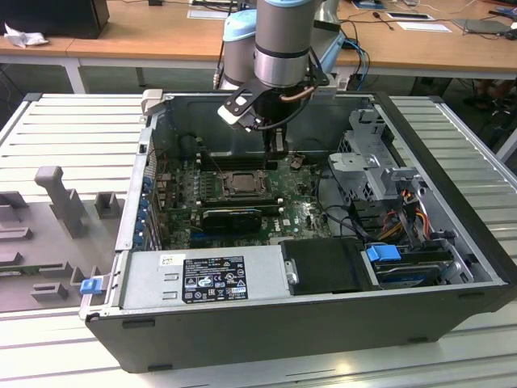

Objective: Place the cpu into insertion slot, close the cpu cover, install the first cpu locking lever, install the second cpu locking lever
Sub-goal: 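Close the cpu cover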

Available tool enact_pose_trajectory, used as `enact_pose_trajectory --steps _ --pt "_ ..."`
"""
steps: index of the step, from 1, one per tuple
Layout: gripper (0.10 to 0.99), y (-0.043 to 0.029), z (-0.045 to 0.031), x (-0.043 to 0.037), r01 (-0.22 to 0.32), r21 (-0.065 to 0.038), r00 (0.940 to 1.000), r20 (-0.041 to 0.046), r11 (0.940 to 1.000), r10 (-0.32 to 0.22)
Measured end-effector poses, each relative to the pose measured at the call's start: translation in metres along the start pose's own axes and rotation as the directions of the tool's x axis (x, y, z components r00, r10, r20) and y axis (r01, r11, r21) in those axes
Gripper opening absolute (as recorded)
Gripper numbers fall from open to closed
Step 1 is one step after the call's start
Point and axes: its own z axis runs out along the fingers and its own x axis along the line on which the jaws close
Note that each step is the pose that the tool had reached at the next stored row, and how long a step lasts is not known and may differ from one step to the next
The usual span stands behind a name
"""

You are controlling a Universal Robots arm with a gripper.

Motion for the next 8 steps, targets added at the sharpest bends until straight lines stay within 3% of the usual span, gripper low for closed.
enact_pose_trajectory --steps 8 --pt "0.106 -0.0010 0.0000 0.0000 0.000 0.000 1.0000 0.0000 1.0000 0.000"
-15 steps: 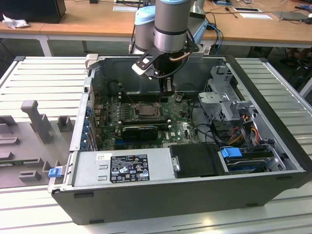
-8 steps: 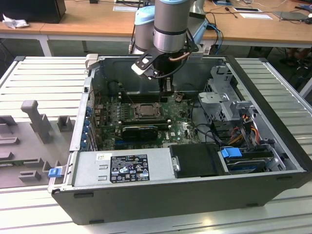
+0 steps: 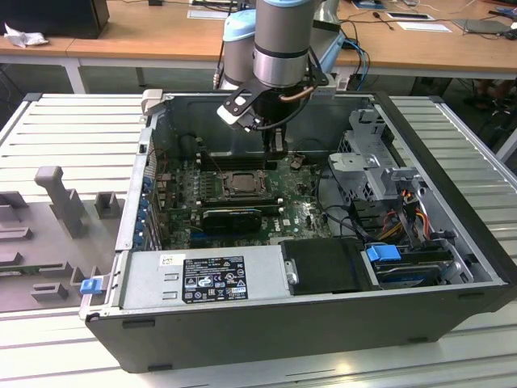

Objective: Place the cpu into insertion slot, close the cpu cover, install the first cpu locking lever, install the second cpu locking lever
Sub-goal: 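Close the cpu cover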

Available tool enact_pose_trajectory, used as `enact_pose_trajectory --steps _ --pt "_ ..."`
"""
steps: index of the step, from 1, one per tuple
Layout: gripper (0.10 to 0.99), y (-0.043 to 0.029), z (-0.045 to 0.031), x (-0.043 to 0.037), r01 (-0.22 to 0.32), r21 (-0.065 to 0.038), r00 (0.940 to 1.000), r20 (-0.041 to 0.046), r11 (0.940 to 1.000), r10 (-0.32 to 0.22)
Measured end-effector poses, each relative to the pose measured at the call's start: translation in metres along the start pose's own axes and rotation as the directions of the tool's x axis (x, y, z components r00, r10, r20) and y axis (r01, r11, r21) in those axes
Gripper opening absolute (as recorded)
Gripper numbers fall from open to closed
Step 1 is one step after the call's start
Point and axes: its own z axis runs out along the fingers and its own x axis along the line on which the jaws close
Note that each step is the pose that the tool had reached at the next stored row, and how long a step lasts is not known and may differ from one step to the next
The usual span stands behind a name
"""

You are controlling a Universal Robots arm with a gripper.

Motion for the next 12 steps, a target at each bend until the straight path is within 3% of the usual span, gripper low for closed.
enact_pose_trajectory --steps 12 --pt "0.106 -0.0033 -0.0001 0.0000 0.000 0.000 1.0000 0.0000 1.0000 0.000"
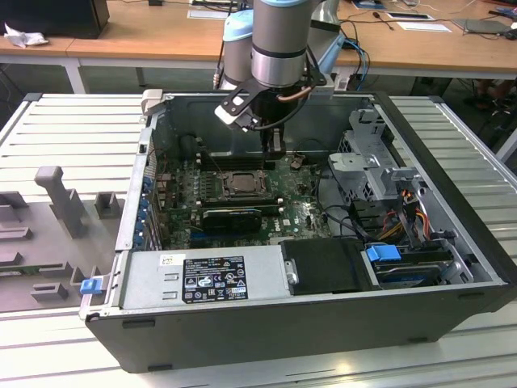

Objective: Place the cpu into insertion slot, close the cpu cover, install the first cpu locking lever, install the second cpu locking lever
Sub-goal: 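Close the cpu cover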

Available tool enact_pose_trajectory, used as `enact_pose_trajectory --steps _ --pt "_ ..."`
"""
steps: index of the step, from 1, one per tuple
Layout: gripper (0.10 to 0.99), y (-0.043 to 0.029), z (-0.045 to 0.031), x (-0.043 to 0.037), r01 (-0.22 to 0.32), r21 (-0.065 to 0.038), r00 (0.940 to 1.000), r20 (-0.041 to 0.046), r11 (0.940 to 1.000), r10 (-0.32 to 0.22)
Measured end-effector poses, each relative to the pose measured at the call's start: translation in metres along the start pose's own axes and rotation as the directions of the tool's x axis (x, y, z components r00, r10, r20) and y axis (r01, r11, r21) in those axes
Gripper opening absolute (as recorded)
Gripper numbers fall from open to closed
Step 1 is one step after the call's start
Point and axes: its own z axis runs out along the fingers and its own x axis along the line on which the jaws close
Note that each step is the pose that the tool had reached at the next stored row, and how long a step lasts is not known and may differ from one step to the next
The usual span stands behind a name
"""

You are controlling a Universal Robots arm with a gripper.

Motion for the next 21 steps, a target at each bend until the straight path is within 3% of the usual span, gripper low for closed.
enact_pose_trajectory --steps 21 --pt "0.106 -0.0060 -0.0002 0.0000 0.000 0.000 1.0000 0.0001 1.0000 0.000"
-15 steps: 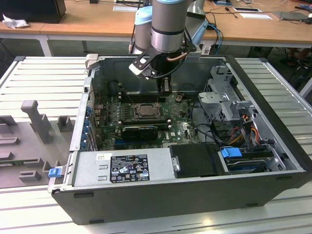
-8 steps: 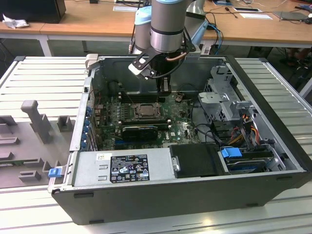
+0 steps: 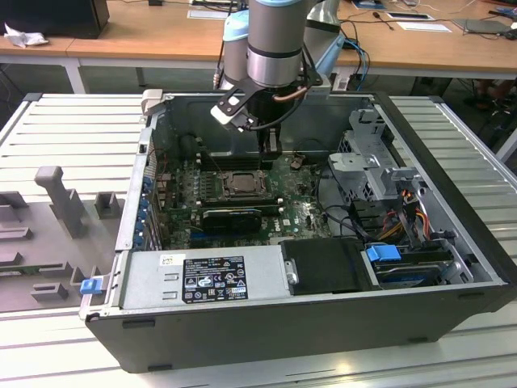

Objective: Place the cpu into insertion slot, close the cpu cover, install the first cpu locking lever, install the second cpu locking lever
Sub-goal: 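Close the cpu cover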

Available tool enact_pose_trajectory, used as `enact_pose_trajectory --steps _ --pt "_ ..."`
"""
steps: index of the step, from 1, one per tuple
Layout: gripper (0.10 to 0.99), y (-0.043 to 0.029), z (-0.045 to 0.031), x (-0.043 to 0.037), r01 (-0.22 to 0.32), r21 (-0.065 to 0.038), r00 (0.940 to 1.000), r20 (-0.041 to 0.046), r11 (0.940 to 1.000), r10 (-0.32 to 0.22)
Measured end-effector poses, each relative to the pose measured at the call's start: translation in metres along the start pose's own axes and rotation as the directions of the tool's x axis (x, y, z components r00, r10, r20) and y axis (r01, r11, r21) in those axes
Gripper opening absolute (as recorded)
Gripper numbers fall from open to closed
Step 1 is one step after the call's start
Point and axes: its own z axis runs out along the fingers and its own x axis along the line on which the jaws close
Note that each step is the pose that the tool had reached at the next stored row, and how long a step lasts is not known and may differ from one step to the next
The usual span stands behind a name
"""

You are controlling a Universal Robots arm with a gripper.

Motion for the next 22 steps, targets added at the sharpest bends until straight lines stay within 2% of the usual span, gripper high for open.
enact_pose_trajectory --steps 5,12,22 --pt "0.106 -0.0032 -0.0001 0.0000 0.000 0.000 1.0000 0.0000 1.0000 0.000" --pt "0.106 -0.0147 -0.0003 0.0000 0.000 0.000 1.0000 -0.0001 1.0000 0.000" --pt "0.106 -0.0254 -0.0006 0.0000 0.000 0.000 1.0000 -0.0001 1.0000 0.000"
